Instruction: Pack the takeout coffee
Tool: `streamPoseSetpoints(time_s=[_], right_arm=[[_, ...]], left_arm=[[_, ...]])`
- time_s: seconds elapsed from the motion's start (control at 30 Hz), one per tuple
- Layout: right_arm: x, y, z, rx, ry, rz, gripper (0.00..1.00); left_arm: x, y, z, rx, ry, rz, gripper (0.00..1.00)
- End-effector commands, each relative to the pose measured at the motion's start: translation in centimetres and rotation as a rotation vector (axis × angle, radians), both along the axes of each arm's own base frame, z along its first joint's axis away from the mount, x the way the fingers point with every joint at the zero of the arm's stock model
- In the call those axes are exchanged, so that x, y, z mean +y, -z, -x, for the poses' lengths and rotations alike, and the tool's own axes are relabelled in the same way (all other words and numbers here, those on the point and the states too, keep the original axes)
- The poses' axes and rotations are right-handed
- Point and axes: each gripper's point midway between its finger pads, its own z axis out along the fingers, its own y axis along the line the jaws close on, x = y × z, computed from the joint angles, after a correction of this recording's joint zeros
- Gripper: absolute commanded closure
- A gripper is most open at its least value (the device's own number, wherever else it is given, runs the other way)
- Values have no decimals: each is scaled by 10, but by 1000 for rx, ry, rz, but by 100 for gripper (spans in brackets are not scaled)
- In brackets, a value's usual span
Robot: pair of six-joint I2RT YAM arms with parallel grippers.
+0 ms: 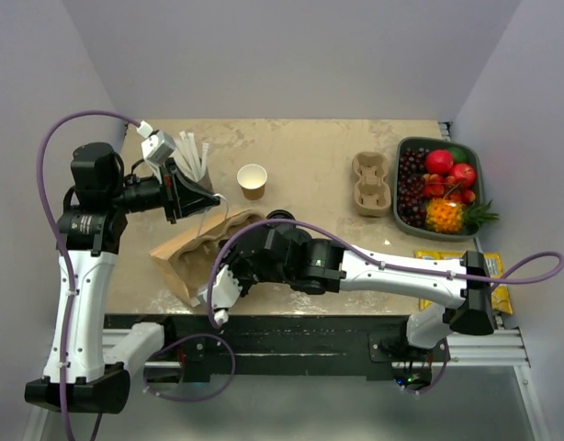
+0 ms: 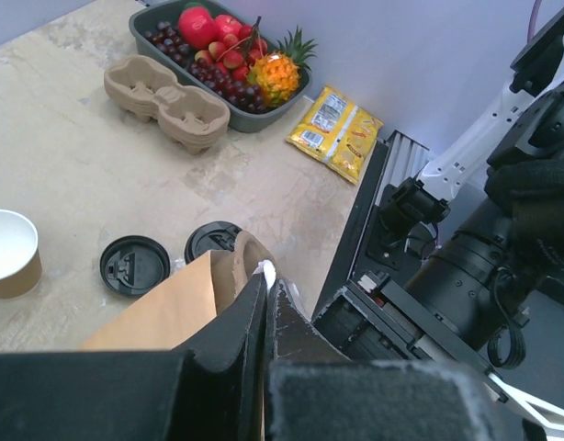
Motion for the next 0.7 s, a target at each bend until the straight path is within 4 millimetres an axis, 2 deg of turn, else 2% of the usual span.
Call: streamPoseSetpoints(time_s=[0.0,0.23,0.53,0.57,0.67], right_arm=[[3,-21,11,70,-47,-65,100],[4,-31,25,118,-123,-91,100],[5,-28,30,185,-133,-103,100],[7,-37,25,160,-115,-139,100],[9,-44,25,151,-119,-173,100]], left_arm=[[-2,-13,10,-42,36,-3,100],[0,-8,6,-27,31,-1,100],[1,-2,-3,-20,8,-5,100],[2,0,-4,-5,3,0,100],[2,1,-6,8,-2,4,100]])
